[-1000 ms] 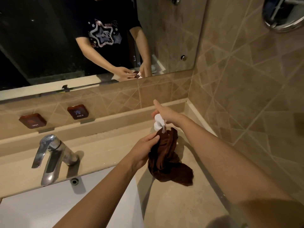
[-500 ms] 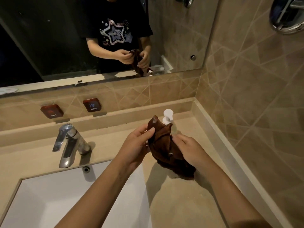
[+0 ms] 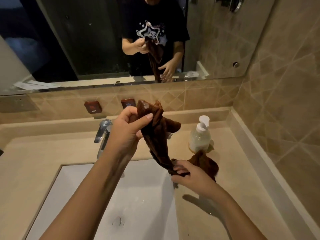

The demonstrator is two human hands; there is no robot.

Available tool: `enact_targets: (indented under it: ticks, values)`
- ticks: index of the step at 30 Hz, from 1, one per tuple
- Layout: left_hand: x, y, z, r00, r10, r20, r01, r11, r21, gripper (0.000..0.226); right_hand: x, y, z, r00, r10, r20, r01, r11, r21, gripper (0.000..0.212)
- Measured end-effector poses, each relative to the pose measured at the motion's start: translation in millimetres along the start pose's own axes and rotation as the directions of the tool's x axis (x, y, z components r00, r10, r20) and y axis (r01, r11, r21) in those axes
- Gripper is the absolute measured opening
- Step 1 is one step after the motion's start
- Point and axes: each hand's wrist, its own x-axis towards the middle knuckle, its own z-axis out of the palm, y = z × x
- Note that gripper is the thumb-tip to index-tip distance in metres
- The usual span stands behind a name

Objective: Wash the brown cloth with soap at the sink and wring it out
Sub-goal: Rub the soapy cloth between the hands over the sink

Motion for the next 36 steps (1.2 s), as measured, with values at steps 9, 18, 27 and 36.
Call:
enact_targets:
  ticks: [9, 18, 27, 36]
  values:
    - [-5, 1, -48, 0.994, -0.102, -0.024, 0.104, 0.991, 0.088, 0.048, 24, -91, 36, 0.951, -0.261, -0.168, 0.282, 0.953, 0.112, 0.020]
    - [-18, 24, -157, 0.987, -0.158, 0.015, 0.147, 0.945, 0.291, 0.029, 46, -137, 89, 0.866, -0.338, -0.368, 0.380, 0.924, 0.045, 0.027]
    - [-24, 32, -231, 0.992, -0.026, -0.123, 0.066, 0.940, 0.334, 0.024, 84, -178, 136, 0.909, -0.237, -0.342, 0.331, 0.910, 0.249, 0.029]
    - [-19, 2, -189, 0.986, -0.086, -0.144, 0.127, 0.943, 0.308, 0.030, 92, -199, 201, 0.843, -0.421, -0.336, 0.429, 0.902, -0.053, 0.031]
